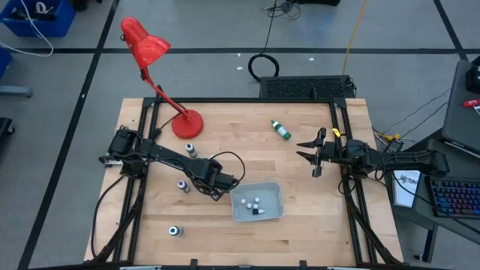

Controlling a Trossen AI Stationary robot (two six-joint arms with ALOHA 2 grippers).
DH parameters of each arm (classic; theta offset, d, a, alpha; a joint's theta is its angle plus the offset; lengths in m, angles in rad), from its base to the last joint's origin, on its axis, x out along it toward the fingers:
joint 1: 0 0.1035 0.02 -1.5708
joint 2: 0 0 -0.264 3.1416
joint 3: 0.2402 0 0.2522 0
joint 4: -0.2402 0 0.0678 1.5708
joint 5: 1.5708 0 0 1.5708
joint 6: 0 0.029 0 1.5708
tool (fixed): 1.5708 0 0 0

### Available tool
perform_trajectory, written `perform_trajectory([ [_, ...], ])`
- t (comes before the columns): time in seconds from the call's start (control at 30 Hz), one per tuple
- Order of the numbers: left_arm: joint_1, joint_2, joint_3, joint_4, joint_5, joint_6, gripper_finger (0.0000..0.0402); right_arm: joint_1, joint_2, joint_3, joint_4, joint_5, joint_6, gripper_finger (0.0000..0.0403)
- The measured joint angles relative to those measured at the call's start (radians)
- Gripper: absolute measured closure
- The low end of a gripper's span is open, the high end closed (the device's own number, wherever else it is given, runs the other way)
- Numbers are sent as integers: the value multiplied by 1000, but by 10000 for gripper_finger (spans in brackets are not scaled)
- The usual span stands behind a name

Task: Pick & Place food coloring
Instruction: Put the small dark blue food coloring bottle into the gray bin

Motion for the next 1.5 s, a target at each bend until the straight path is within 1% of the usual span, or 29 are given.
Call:
perform_trajectory([
  [0.33,0,-2,0,4,-1,26,343,0,0,0,0,0,0,287],
  [0.57,-16,-6,18,9,-3,43,347,0,0,0,0,0,0,287],
  [0.73,-41,-7,127,-28,-37,90,347,0,0,0,0,0,0,287],
  [0.8,-53,-8,192,-59,-61,109,347,0,0,0,0,0,0,287],
  [0.97,-79,-9,375,-197,-135,118,347,0,0,0,0,0,0,287],
  [1.1,-69,-9,468,-179,-159,196,347,0,0,0,0,0,0,287],
  [1.17,-50,-9,484,-121,-153,264,347,0,0,0,0,0,0,287],
  [1.3,-17,15,506,-6,-98,414,347,0,0,0,0,0,0,287],
  [1.5,22,122,600,0,-36,557,347,0,0,0,0,0,0,287],
])
